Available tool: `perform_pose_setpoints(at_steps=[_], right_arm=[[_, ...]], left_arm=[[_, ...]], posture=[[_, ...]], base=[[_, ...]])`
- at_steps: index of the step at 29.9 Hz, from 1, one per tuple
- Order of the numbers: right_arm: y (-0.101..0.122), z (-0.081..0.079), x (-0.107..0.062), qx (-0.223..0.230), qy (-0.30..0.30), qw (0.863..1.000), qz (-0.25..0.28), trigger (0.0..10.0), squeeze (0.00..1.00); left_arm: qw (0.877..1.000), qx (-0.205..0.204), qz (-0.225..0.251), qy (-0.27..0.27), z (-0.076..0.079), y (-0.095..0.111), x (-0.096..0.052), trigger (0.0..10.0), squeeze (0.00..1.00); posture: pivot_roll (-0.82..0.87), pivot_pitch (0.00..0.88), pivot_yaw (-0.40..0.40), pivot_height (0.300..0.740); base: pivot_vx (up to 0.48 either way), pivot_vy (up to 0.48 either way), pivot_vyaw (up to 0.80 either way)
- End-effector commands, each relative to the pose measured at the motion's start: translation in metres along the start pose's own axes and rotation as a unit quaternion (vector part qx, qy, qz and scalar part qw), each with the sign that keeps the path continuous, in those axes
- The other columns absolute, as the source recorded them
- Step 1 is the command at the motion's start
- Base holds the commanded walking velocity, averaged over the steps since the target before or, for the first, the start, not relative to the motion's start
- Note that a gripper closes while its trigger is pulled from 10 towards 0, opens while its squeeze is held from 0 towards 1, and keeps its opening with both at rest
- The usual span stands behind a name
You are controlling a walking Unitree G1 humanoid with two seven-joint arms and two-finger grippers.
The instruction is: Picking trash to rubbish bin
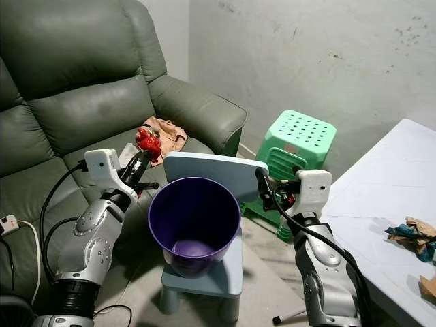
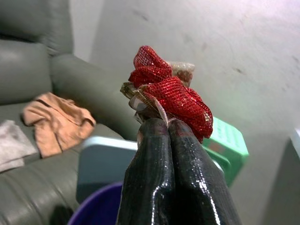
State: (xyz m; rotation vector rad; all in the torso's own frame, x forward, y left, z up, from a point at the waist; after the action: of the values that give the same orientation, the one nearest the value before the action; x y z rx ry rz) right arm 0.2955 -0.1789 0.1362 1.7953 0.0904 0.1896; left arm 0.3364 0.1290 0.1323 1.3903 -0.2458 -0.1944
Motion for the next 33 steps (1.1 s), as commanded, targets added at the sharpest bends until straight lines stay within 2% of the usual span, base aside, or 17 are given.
perform_pose_setpoints(at_steps=[1,2,6,11,14,18,21,23,26,30,33], right_arm=[[0.001,0.002,-0.001,-0.006,-0.002,1.0,-0.004,10.0,0.0],[0.001,-0.001,-0.002,-0.011,0.008,1.0,-0.006,10.0,0.0],[0.002,-0.005,-0.006,-0.021,0.034,0.999,-0.018,10.0,0.0],[-0.006,-0.005,-0.02,-0.041,0.064,0.996,-0.055,10.0,0.0],[-0.008,-0.004,-0.026,-0.039,0.066,0.995,-0.066,10.0,0.0],[-0.007,-0.005,-0.042,-0.037,0.083,0.993,-0.078,10.0,0.0],[-0.005,-0.006,-0.045,-0.032,0.089,0.992,-0.078,10.0,0.0],[-0.003,-0.011,-0.055,-0.037,0.099,0.991,-0.082,10.0,0.0],[-0.001,-0.013,-0.059,-0.036,0.101,0.991,-0.085,10.0,0.0],[0.002,-0.017,-0.071,-0.025,0.095,0.99,-0.099,10.0,0.0],[0.003,-0.018,-0.078,-0.034,0.081,0.99,-0.112,10.0,0.0]], left_arm=[[1.0,-0.001,-0.021,-0.019,0.005,-0.009,-0.001,10.0,0.0],[0.998,0.003,-0.037,-0.047,0.008,-0.016,-0.003,10.0,0.0],[0.995,0.019,-0.059,-0.078,0.009,-0.029,-0.003,10.0,0.0],[0.992,0.015,-0.095,-0.078,-0.001,-0.046,0.002,10.0,0.0],[0.991,0.019,-0.103,-0.08,-0.005,-0.049,0.005,10.0,0.0],[0.991,0.015,-0.11,-0.081,-0.01,-0.05,0.012,10.0,0.0],[0.991,0.015,-0.111,-0.08,-0.011,-0.051,0.014,10.0,0.0],[0.988,0.024,-0.123,-0.088,-0.01,-0.052,0.018,10.0,0.0],[0.987,0.024,-0.128,-0.091,-0.009,-0.053,0.02,10.0,0.0],[0.983,0.031,-0.141,-0.109,-0.002,-0.057,0.024,10.0,0.0],[0.981,0.034,-0.15,-0.12,0.004,-0.062,0.024,10.0,0.0]], posture=[[-0.03,0.0,-0.072,0.74],[-0.03,0.0,-0.071,0.74],[-0.04,0.0,-0.071,0.74],[-0.07,0.0,-0.067,0.74],[-0.08,0.0,-0.068,0.74],[-0.12,0.009,-0.069,0.74],[-0.12,0.017,-0.071,0.74],[-0.15,0.052,-0.07,0.74],[-0.16,0.069,-0.069,0.74],[-0.2,0.131,-0.07,0.74],[-0.22,0.169,-0.071,0.74]], base=[[0.0,0.0,0.0],[0.0,0.0,0.0],[0.0,0.0,0.0],[0.0,0.0,0.0],[0.0,0.0,0.0],[0.0,0.0,0.0],[0.0,0.0,0.0],[0.0,0.0,0.0],[0.0,0.0,0.0],[0.0,0.0,0.0],[0.0,0.0,0.0]])
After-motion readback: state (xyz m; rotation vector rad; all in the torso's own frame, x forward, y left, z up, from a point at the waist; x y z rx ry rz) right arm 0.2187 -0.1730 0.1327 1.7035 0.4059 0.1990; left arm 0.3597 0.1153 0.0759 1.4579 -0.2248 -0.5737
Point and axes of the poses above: a point about 5 cm out from each wrist's last joint towards the gripper, its own x axis pointing out of the wrist towards the gripper, its own y axis along the axis of the wrist's last joint, z = x × y, the point moved 1 cm from there along x, pointing out of the wrist towards the gripper, and after that the axes turned 8 degrees about x, right-handed, at the moved point
